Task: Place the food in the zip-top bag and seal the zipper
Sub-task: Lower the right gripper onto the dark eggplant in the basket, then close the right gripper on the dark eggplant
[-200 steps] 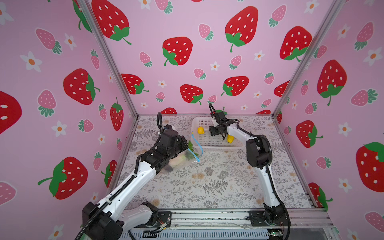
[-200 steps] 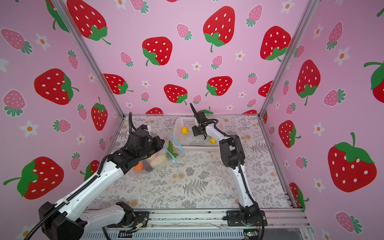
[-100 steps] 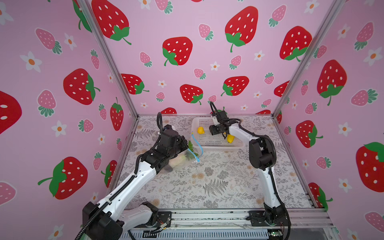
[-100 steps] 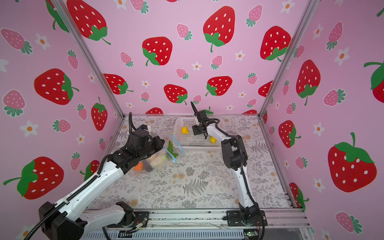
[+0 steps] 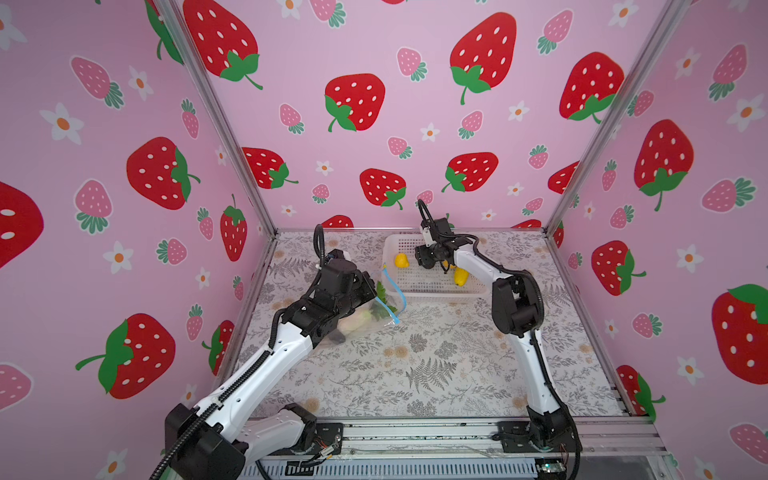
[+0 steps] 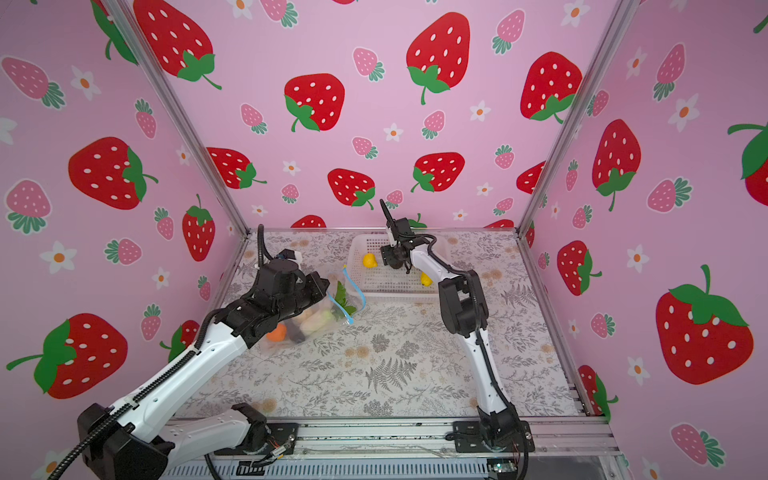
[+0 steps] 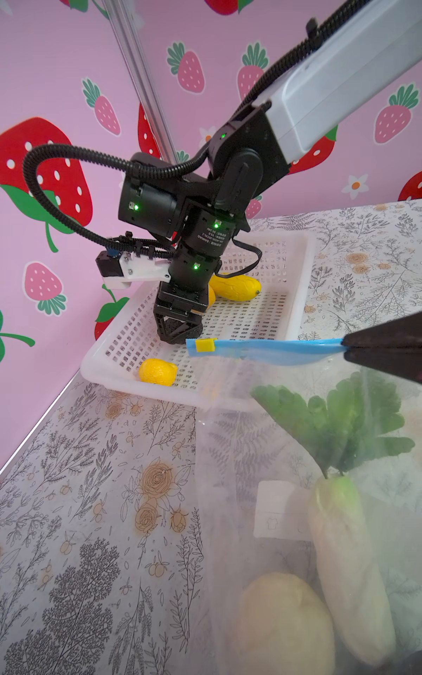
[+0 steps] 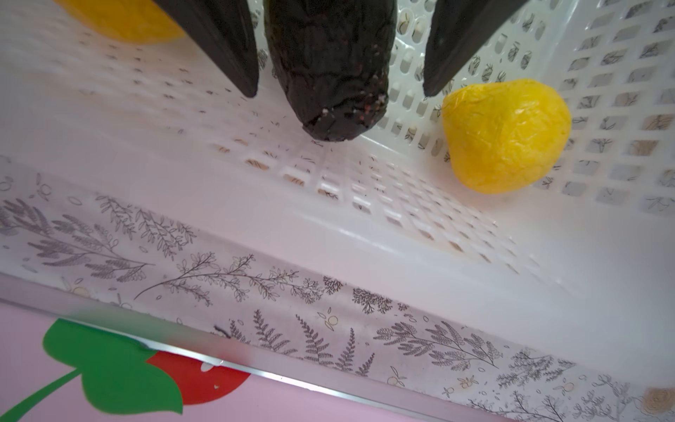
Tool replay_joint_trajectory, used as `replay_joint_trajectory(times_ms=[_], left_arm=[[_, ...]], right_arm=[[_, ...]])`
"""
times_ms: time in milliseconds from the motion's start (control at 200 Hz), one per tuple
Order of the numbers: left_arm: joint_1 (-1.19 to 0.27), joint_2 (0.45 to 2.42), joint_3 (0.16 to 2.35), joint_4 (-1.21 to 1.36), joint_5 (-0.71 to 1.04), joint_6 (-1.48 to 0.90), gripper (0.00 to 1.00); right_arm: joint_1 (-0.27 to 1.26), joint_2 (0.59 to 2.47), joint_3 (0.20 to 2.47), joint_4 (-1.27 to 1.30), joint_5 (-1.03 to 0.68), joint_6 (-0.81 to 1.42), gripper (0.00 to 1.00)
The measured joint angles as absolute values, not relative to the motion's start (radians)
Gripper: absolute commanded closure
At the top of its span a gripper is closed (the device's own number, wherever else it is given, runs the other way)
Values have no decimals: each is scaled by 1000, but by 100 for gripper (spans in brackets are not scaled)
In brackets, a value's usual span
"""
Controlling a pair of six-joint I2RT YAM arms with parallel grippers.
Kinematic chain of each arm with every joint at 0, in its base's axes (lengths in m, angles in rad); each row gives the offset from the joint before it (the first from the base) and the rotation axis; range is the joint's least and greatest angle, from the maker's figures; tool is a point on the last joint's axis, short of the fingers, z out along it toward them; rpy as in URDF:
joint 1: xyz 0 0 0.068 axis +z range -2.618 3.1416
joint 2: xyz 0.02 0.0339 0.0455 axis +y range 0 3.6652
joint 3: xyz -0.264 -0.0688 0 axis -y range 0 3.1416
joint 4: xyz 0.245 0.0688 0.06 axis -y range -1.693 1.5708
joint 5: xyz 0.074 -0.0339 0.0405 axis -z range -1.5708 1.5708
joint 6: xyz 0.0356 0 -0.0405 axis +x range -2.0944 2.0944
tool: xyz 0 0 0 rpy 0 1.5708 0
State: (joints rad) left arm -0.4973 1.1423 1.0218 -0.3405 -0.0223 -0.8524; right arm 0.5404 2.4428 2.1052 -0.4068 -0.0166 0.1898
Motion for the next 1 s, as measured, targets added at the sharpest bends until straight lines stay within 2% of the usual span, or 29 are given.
replay_joint_trajectory(times_ms=[375, 1000], left_arm=[[-495, 1141, 1022, -340, -22, -849, 100], [-492, 1141, 1022, -340, -22, -849, 100]], right_arm=[[540, 2449, 2105, -414, -33, 190, 42], [540, 2420, 2070, -401, -34, 208, 47]])
